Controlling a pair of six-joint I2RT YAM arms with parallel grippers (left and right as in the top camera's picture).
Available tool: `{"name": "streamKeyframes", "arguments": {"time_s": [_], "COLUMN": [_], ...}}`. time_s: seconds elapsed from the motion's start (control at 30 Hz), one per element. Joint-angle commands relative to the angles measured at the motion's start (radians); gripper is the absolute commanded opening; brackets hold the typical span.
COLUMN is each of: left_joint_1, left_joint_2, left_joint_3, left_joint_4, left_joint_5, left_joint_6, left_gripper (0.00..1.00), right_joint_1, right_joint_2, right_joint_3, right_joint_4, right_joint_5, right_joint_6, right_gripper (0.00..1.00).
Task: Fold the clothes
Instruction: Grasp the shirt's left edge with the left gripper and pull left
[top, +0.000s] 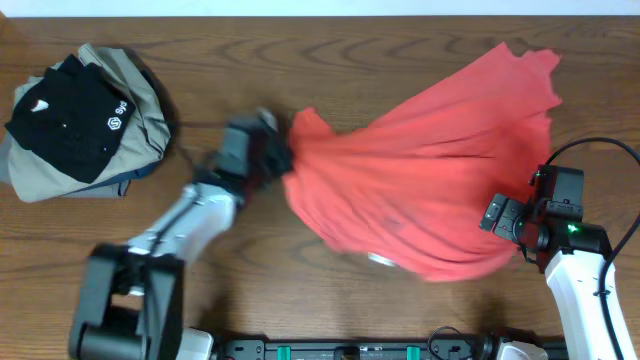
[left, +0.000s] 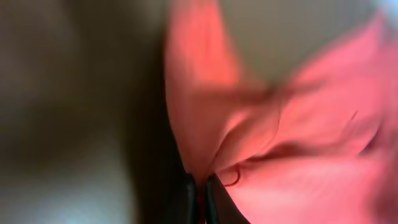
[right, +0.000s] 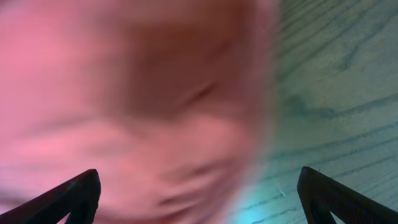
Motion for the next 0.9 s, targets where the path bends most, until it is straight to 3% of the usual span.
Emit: {"name": "streamKeyframes", "arguments": {"time_s": [0.0,0.07,0.1,0.23,0.4,0.5,0.63,0.87], "left_joint_1": [0.155,0.207,0.224,0.225,0.137,0.056,-0.056,-0.249], "left_joint_2": [-0.05,-0.049,-0.049,-0.048,-0.04,-0.035,-0.034,-0.022], "left_joint_3": [0.163,0.218,0.234,0.236,0.212,0.189,0.15,0.038], "left_joint_4": [-0.021,-0.059,-0.085,-0.3,-0.748,-0.896,-0.893,-0.651], "left_joint_5": [-0.054,-0.018,0.019,0.173,0.182,0.182,0.18,0.137], "left_joint_6": [0.032,0.022,0.022,0.022,0.022,0.021,-0.076,-0.253], "left_gripper": [0.14,0.86,0.98,0.98,0.98,0.98,0.98,0.98], "right_joint_1": [-0.012,-0.012,-0.012,-0.012,-0.012,-0.012,-0.012,-0.012], "right_joint_2": [-0.006,-0.006,-0.006,-0.006,-0.006,-0.006,-0.005,-0.005], "right_joint_3": [0.01,0.01,0.01,0.01,0.01,0.01,0.01,0.01], "right_joint_4": [0.0,0.0,0.0,0.002,0.005,0.005,0.005,0.0], "right_joint_5": [0.013,0.013,0.01,0.006,0.007,0.006,0.006,-0.013], "right_joint_6": [0.0,0.0,-0.001,-0.001,-0.001,-0.001,-0.001,-0.001], "right_gripper": [0.99,0.99,0.99,0.99,0.99,0.99,0.99,0.99]}}
